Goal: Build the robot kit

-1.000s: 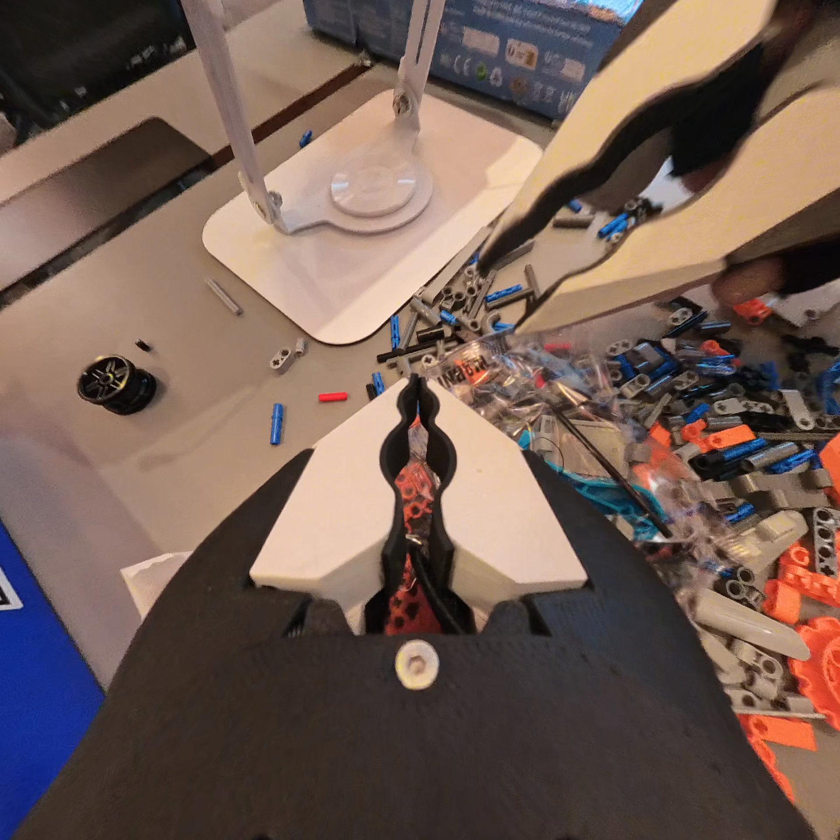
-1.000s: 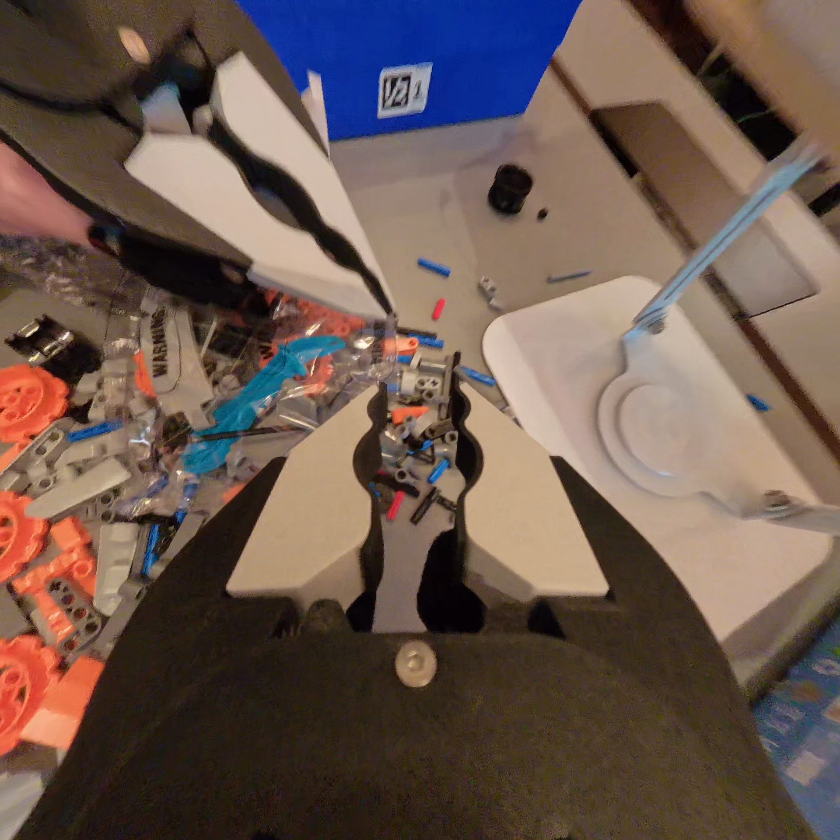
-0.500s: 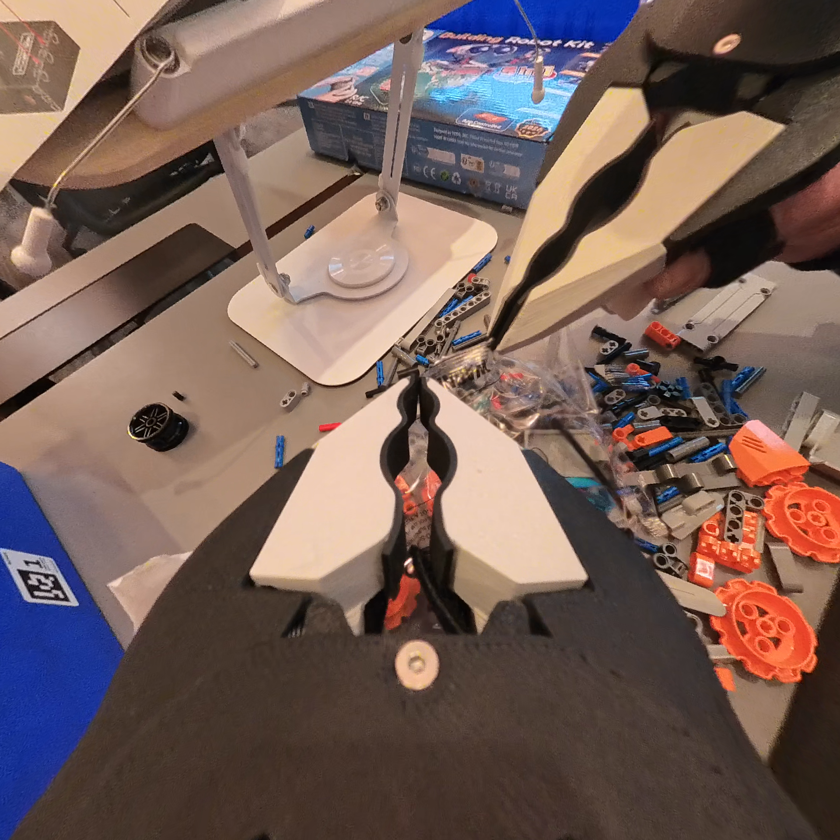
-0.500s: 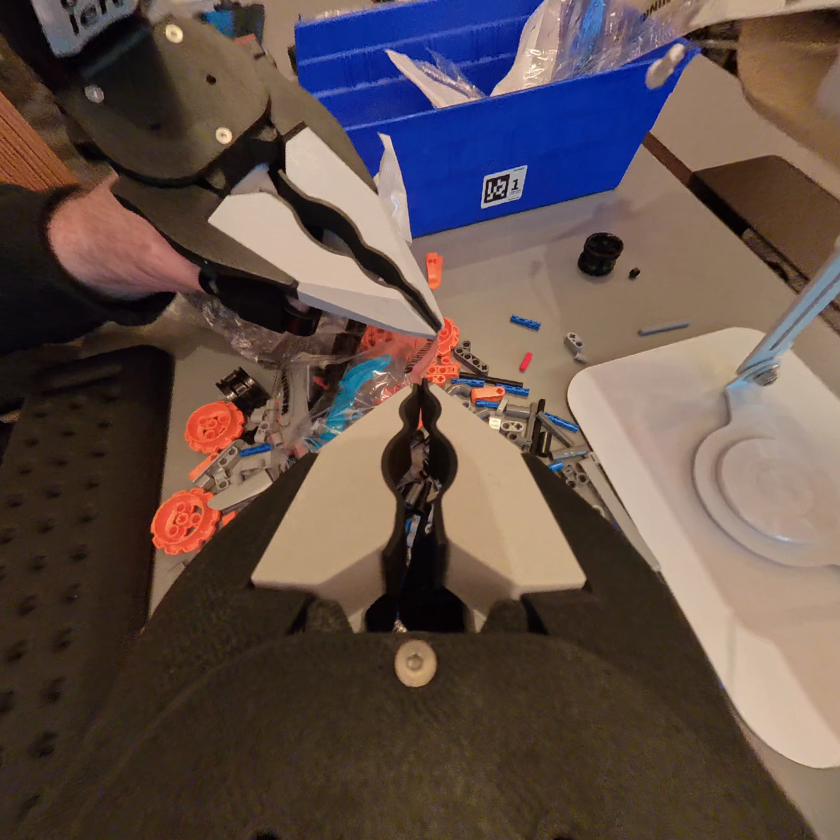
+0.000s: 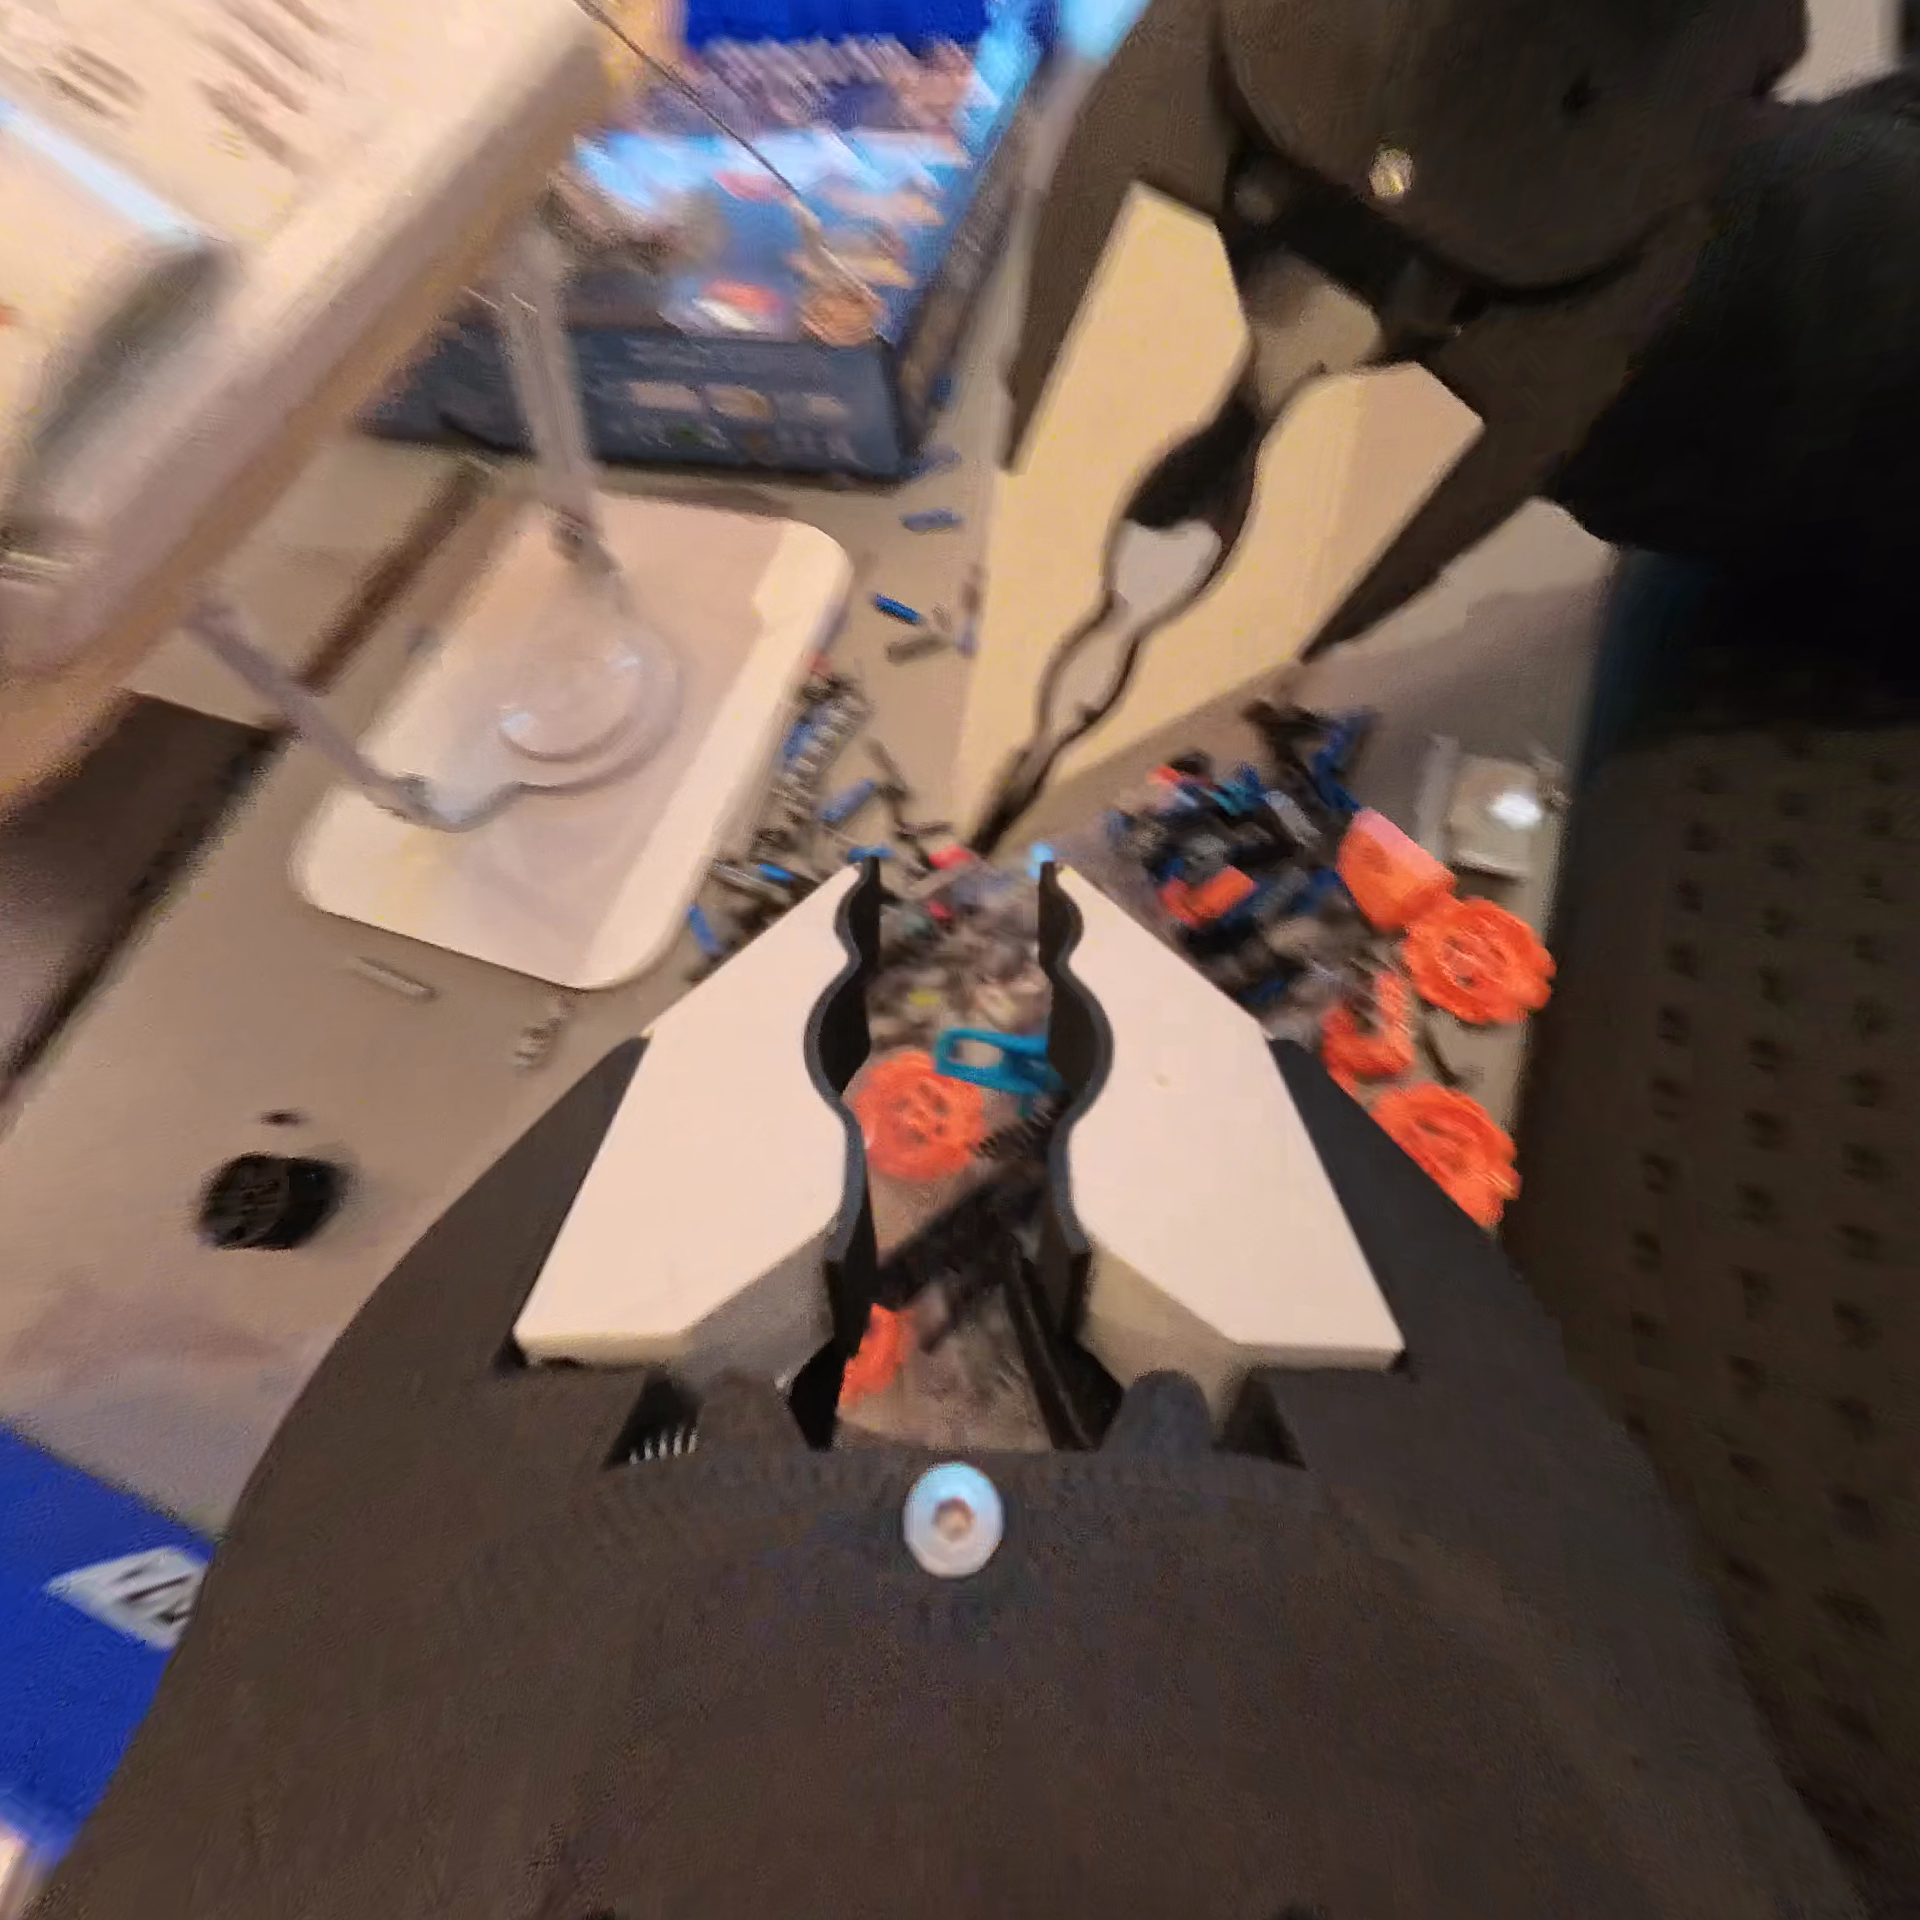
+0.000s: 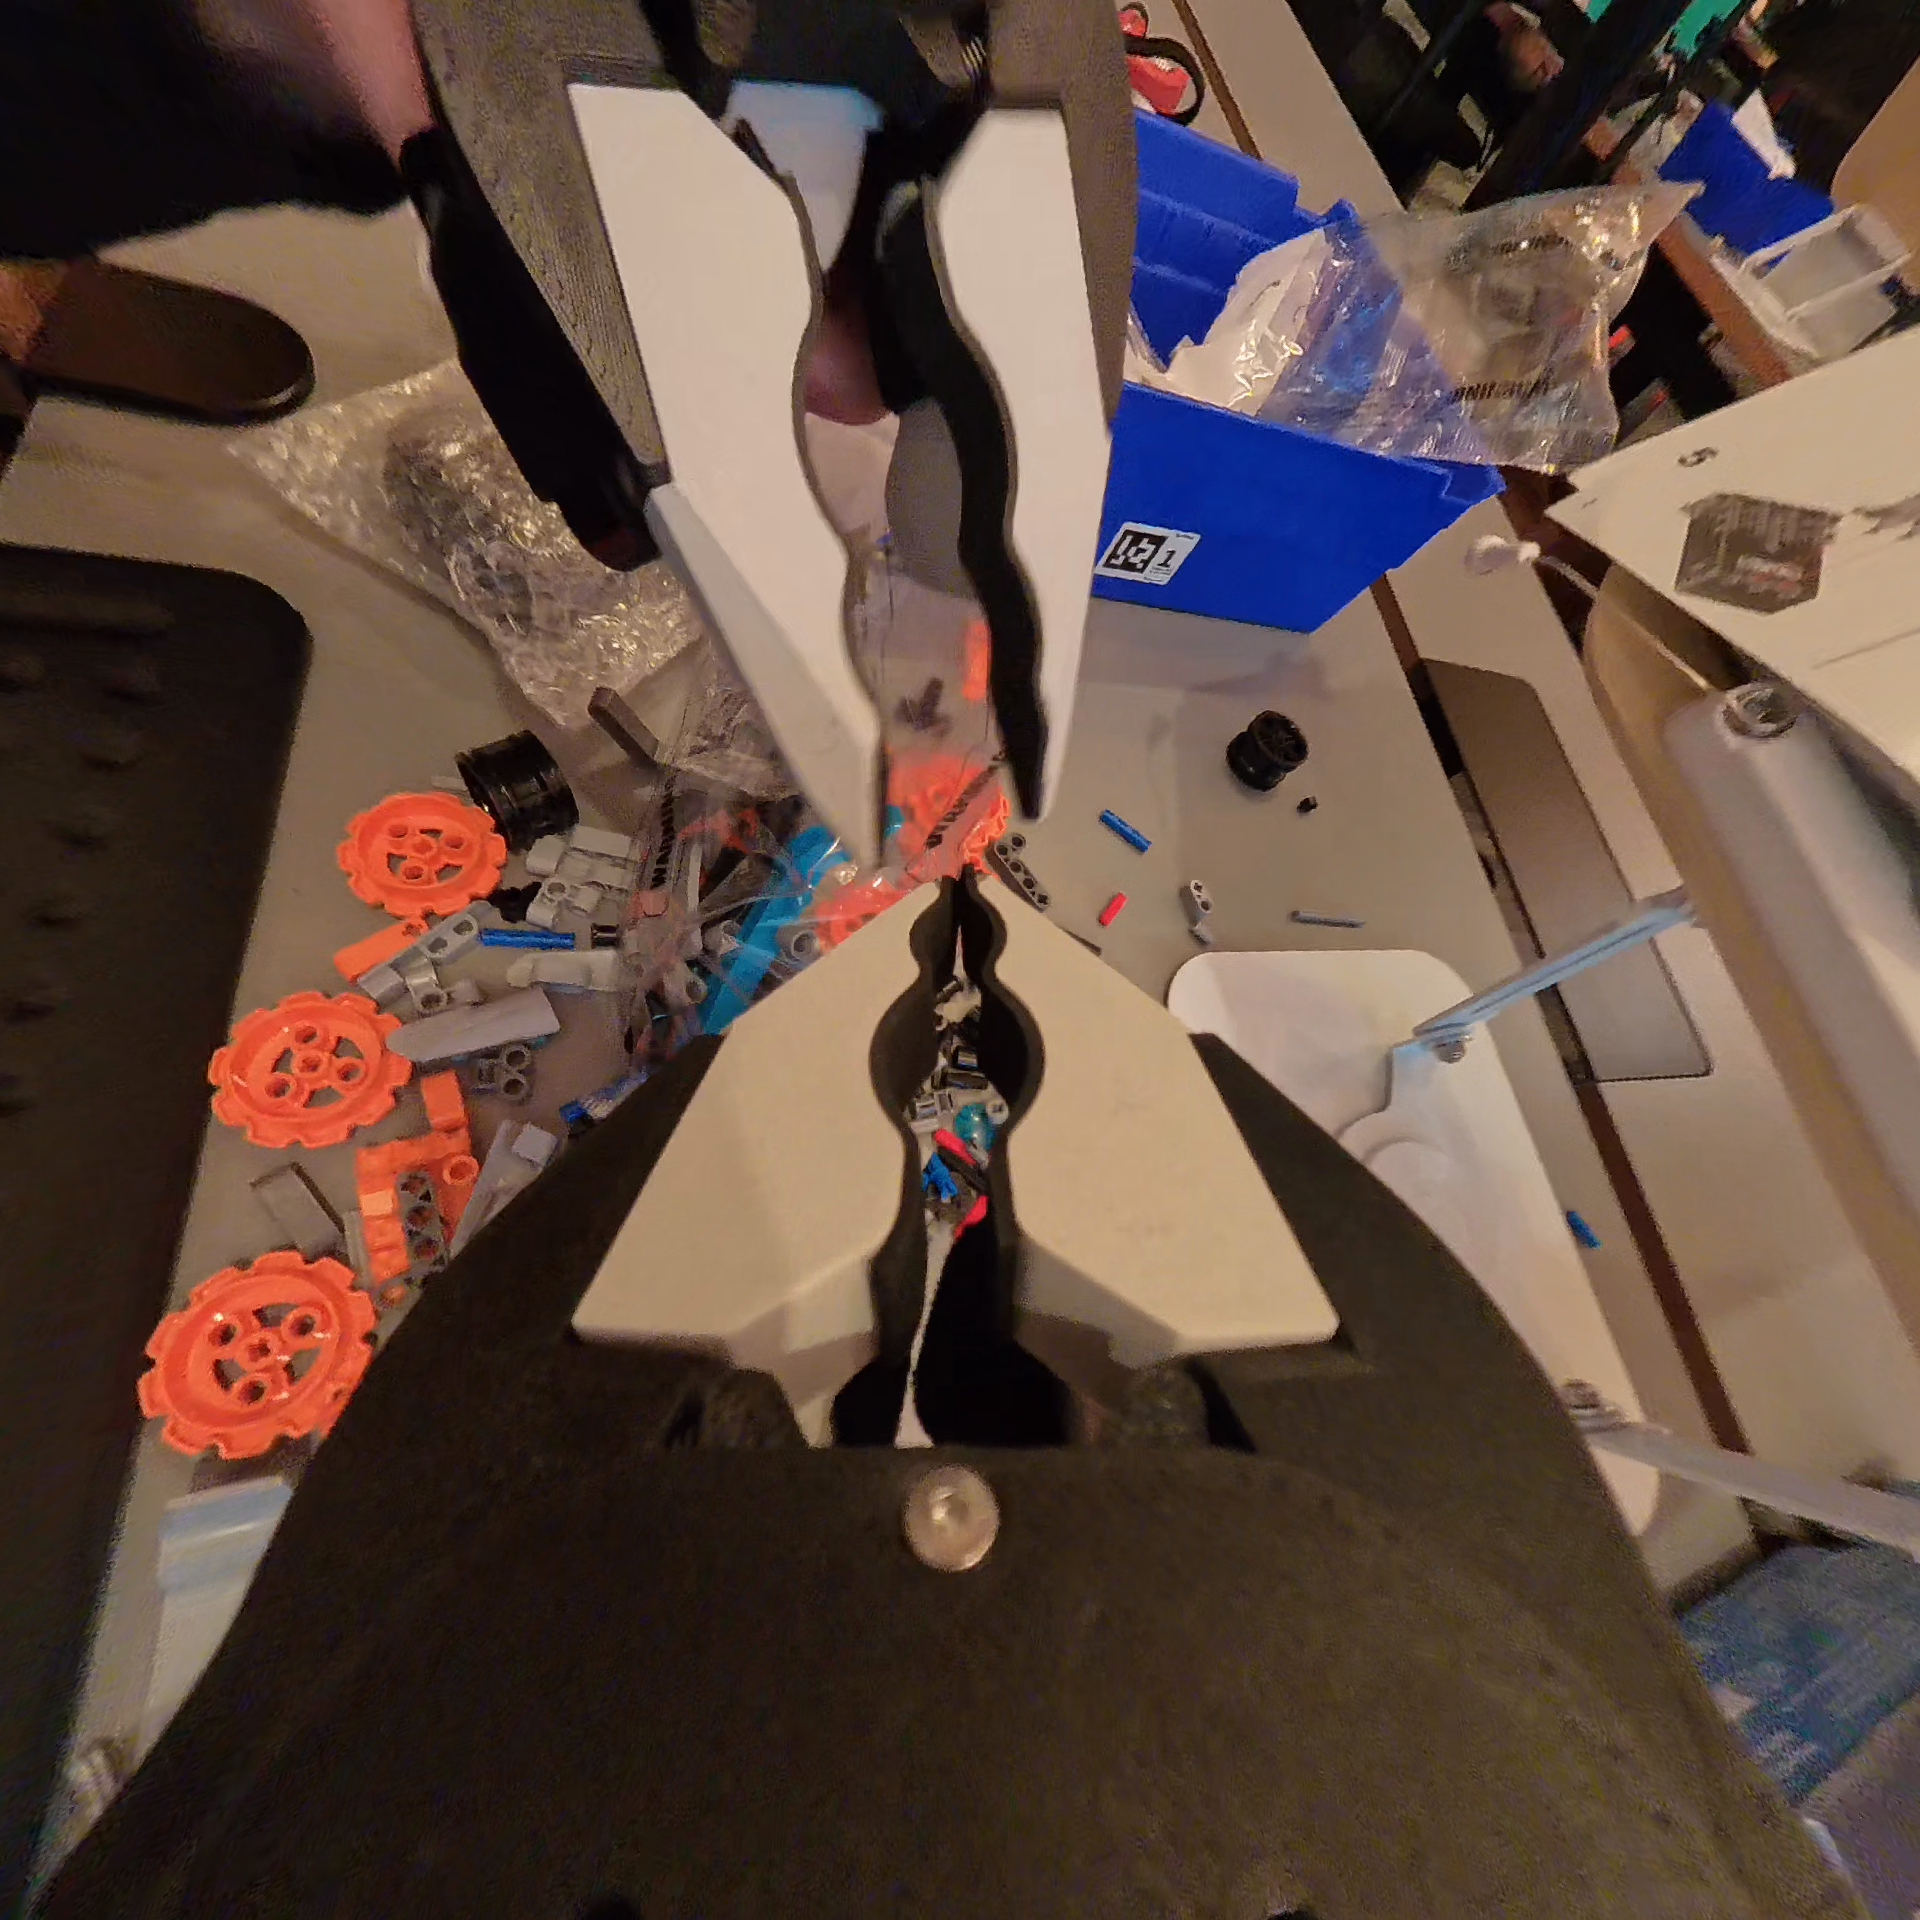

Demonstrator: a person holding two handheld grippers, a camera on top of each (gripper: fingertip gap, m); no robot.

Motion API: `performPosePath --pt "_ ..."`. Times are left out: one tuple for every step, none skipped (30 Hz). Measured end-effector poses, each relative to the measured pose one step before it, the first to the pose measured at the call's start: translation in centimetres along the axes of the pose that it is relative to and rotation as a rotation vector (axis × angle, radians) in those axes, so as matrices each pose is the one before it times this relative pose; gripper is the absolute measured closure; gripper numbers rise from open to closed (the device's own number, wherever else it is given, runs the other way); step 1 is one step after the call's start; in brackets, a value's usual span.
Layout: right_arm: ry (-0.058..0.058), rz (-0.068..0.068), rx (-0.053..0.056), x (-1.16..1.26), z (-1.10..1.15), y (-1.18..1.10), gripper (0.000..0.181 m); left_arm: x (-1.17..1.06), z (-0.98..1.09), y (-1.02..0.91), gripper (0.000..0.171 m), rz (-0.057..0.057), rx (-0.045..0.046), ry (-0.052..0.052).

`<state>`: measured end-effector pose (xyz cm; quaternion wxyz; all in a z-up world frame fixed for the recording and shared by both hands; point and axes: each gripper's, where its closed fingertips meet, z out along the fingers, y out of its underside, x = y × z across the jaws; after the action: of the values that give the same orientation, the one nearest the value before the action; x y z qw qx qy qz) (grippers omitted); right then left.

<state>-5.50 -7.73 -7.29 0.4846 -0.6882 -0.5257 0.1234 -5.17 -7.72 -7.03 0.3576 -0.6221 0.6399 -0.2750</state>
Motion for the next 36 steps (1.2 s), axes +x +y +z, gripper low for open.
performPosePath --pt "0.0000 -0.0191 -0.0032 -0.138 -0.076 -0.027 0.181 0.326 0.256 0.392 0.144 -0.0025 -0.04585 0.0385" --pt "-0.0049 -0.0029 0.0062 -0.132 -0.050 -0.102 0.181 -0.522 -0.004 -0.076 0.157 0.0132 -0.00923 -0.0249" --pt "-0.0050 0.0023 0.0056 -0.052 -0.059 -0.014 0.181 0.281 -0.020 -0.017 0.161 -0.0033 -0.01191 0.0285" --pt "-0.0069 0.0161 0.0117 0.009 -0.125 -0.080 0.181 0.132 -0.065 -0.061 0.163 0.0010 -0.00682 0.0109" --pt "-0.0093 0.0379 0.0253 0.117 -0.188 -0.220 0.181 -0.128 -0.159 -0.190 0.165 0.0197 0.00839 -0.0169" --pt "-0.0240 0.0559 0.0186 0.097 -0.226 -0.031 0.179 0.249 -0.129 -0.028 0.168 0.0088 0.00117 0.0049" --pt "-0.0188 0.0597 0.0041 0.273 -0.287 0.194 0.168 0.036 -0.103 -0.015 0.169 0.0209 0.00070 -0.0168" --pt "-0.0077 0.0582 0.0153 0.444 -0.346 0.070 0.159 -0.045 -0.158 -0.249 0.169 0.0356 0.01627 -0.0318" --pt "-0.0259 0.0632 0.0185 0.202 -0.304 0.026 0.148 0.240 -0.125 -0.249 0.169 0.0318 0.01918 -0.0151" --pt "-0.0385 0.0673 0.0152 0.038 -0.252 0.074 0.142 0.090 -0.098 -0.142 0.170 0.0140 0.00966 -0.0189" --pt "-0.0555 0.0653 0.0161 -0.257 -0.146 0.071 0.139 0.063 -0.103 -0.121 0.169 0.0247 0.00980 -0.0240" --pt "-0.0570 0.0601 0.0071 -0.347 0.015 0.206 0.137 0.335 -0.114 -0.212 0.169 0.0278 0.01504 -0.0091" --pt "-0.0530 0.0383 -0.0115 -0.430 0.139 0.417 0.137 0.224 -0.131 -0.292 0.170 0.0228 0.02225 -0.0128" --pt "-0.0472 0.0118 -0.0040 -0.593 0.103 0.205 0.146 -0.013 -0.024 -0.008 0.170 -0.0014 0.00502 -0.0174" --pt "-0.0352 -0.0046 -0.0058 -0.601 0.029 0.112 0.161 0.009 0.055 0.159 0.169 -0.0033 -0.00267 -0.0108" --pt "-0.0137 -0.0069 -0.0001 -0.371 -0.050 -0.043 0.174 -0.149 0.041 0.244 0.169 0.0115 -0.00542 -0.0243" --pt "-0.0092 -0.0076 -0.0037 -0.343 -0.134 -0.047 0.181 -0.122 -0.016 0.128 0.169 -0.0053 0.00039 -0.0149" --pt "-0.0102 -0.0254 -0.0069 -0.448 -0.078 0.007 0.181 0.135 -0.117 -0.058 0.168 -0.0209 0.01047 0.0112" --pt "0.0372 -0.0345 -0.0038 0.221 -0.091 -0.057 0.181 -0.042 -0.205 -0.074 0.168 -0.0136 0.01012 0.0047" --pt "0.0283 -0.0181 0.0005 0.185 -0.100 -0.128 0.181 -0.220 -0.218 -0.048 0.167 -0.0034 0.00758 -0.0075" --pt "-0.0051 0.0038 0.0094 -0.218 -0.079 -0.256 0.181 -0.044 -0.147 0.046 0.168 -0.0090 -0.00261 0.0078" --pt "0.0193 0.0023 0.0089 0.170 -0.074 -0.261 0.181 -0.133 -0.103 0.036 0.168 -0.0028 -0.00665 -0.0007" --pt "0.0370 -0.0177 -0.0007 0.310 -0.033 -0.145 0.167 -0.254 -0.066 -0.099 0.168 0.0045 -0.00154 -0.0121" --pt "0.0258 -0.0153 0.0071 0.077 0.024 -0.317 0.151 0.093 0.022 -0.030 0.169 -0.0001 -0.00406 0.0082" --pt "0.0256 -0.0088 0.0059 0.093 0.137 -0.400 0.145 0.166 0.115 0.035 0.169 -0.0003 -0.00827 0.0089" --pt "0.0376 -0.0259 -0.0168 0.213 0.310 -0.099 0.145 0.045 0.132 0.007 0.169 0.0052 -0.00670 -0.0036" --pt "0.0516 -0.0400 -0.0368 0.407 0.352 0.293 0.156 0.013 0.110 0.041 0.169 0.0043 -0.00727 -0.0036" --pt "0.0237 -0.0312 -0.0408 0.051 0.348 0.533 0.171 -0.104 0.046 -0.032 0.170 -0.0051 -0.00114 -0.0054" --pt "-0.0216 -0.0040 -0.0133 -0.494 0.268 0.198 0.175 -0.088 0.053 0.053 0.170 -0.0107 -0.00239 -0.0003" --pt "-0.0039 0.0034 -0.0080 -0.123 0.080 0.125 0.177 0.034 0.058 0.077 0.170 -0.0054 -0.00144 0.0044" --pt "0.0313 -0.0151 -0.0078 0.381 -0.118 0.121 0.181 0.139 0.027 0.054 0.170 -0.0024 -0.00135 0.0082" --pt "0.0148 -0.0003 0.0028 0.237 -0.177 -0.064 0.181 0.111 -0.046 -0.058 0.170 -0.0028 0.00187 0.0073" --pt "-0.0101 0.0239 0.0042 -0.011 -0.113 -0.090 0.181 -0.015 -0.117 -0.156 0.170 -0.0012 0.00318 0.0024" --pt "-0.0059 0.0040 0.0003 -0.042 -0.025 0.036 0.181 -0.064 -0.178 -0.230 0.171 -0.0038 0.00603 0.0046" --pt "0.0119 -0.0076 -0.0040 0.159 0.032 0.111 0.181 -0.153 -0.172 -0.250 0.169 -0.0050 0.00701 0.0013" --pt "0.0154 -0.0034 0.0041 0.196 0.006 -0.048 0.181 -0.156 -0.115 -0.279 0.164 -0.0043 0.00571 0.0012"
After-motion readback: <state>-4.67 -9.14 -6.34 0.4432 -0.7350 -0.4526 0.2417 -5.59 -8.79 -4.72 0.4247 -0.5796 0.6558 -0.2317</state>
